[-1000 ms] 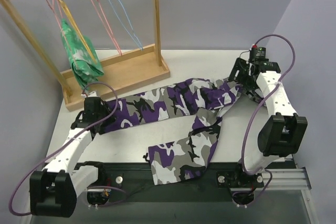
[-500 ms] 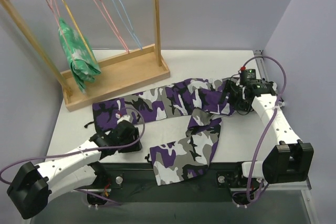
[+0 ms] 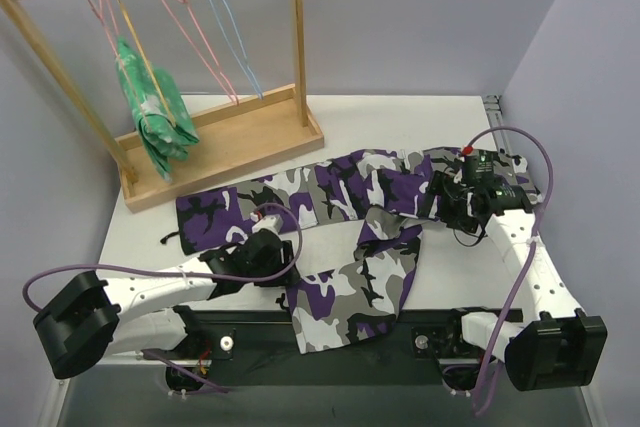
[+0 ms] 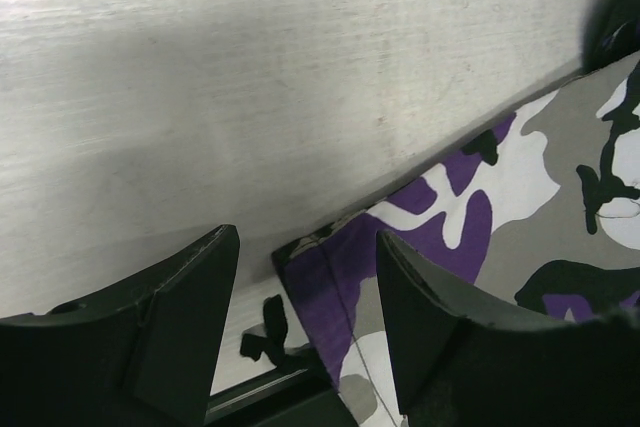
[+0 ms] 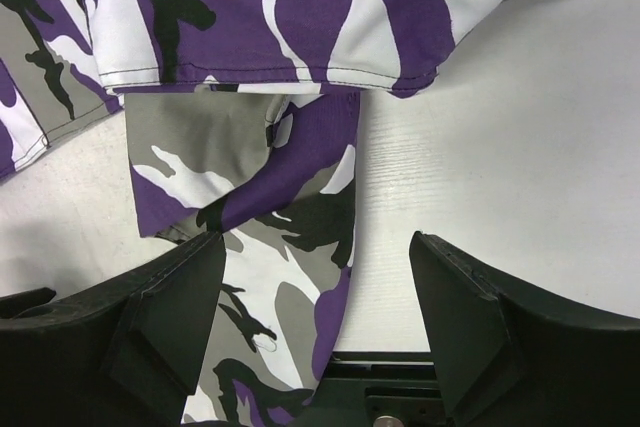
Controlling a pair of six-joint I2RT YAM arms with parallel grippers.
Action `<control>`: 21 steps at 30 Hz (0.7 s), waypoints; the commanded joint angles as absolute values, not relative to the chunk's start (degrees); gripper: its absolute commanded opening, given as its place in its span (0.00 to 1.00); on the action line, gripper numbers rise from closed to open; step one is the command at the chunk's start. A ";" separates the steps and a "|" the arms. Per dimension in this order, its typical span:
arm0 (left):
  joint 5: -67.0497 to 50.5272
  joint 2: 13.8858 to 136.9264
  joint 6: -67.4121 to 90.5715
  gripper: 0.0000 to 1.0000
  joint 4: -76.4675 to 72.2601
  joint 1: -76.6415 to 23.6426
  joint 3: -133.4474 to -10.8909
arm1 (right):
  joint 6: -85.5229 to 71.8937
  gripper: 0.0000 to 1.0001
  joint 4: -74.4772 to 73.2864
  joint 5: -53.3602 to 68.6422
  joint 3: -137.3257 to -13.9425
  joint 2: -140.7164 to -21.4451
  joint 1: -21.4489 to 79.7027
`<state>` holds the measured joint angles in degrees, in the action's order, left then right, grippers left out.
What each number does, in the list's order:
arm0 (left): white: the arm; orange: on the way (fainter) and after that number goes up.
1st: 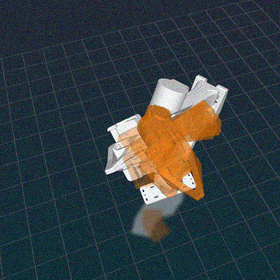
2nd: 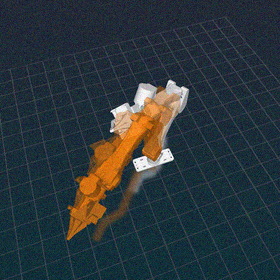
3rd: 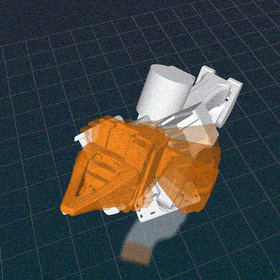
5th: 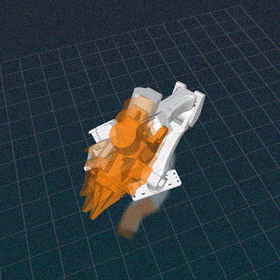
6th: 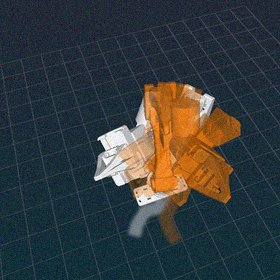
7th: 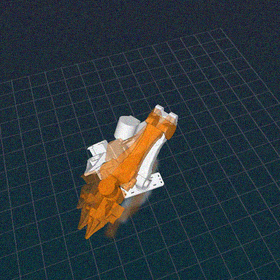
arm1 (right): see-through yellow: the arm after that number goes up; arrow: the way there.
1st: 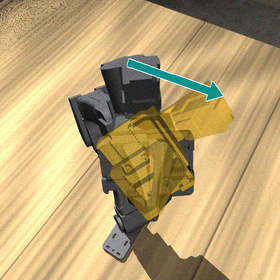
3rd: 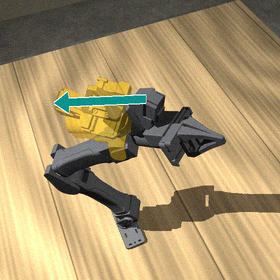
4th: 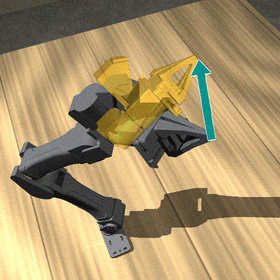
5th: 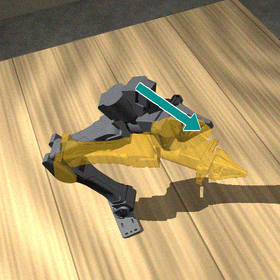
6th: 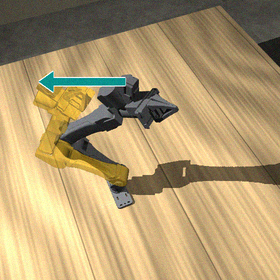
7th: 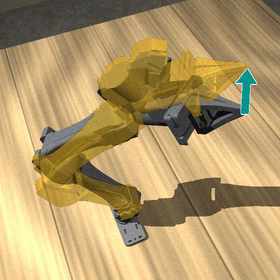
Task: Place the trousers on the hanger
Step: Flatten out the trousers at the center of the board.
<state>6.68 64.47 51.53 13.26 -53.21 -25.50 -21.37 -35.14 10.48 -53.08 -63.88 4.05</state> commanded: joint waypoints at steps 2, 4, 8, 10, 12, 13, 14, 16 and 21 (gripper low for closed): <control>3.17 69.69 49.92 0.67 9.76 -54.23 -27.77 | -21.80 0.76 -37.18 10.11 -52.12 -62.58 3.69; 1.68 71.44 49.40 0.66 9.58 -54.93 -28.21 | -21.97 0.76 -37.18 10.55 -52.03 -62.23 3.69; 0.18 73.39 48.61 0.60 10.90 -56.42 -29.71 | -21.89 0.76 -37.62 11.25 -51.77 -61.61 3.78; 0.00 74.18 48.34 0.47 11.42 -56.77 -30.06 | -22.06 0.76 -37.79 11.86 -51.68 -61.09 3.78; -1.84 74.70 48.16 0.28 12.30 -56.95 -30.15 | -22.58 0.76 -38.14 12.56 -51.24 -60.47 4.13; -1.93 74.79 47.99 0.22 12.48 -57.04 -30.23 | -23.02 0.76 -38.23 13.26 -50.98 -60.29 4.48; -2.28 74.71 47.99 0.17 13.09 -57.04 -30.23 | -23.55 0.75 -38.23 13.62 -50.63 -60.03 4.92; -2.20 74.27 47.99 0.00 13.79 -57.04 -30.15 | -25.66 0.75 -38.23 14.50 -49.40 -59.15 5.88; -0.36 70.15 48.34 0.00 16.61 -57.13 -30.06 | -32.07 0.75 -37.36 13.62 -46.68 -58.71 13.87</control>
<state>-0.97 73.45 48.84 11.42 -56.71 -29.47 -26.24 -35.88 13.10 -48.58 -59.46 8.47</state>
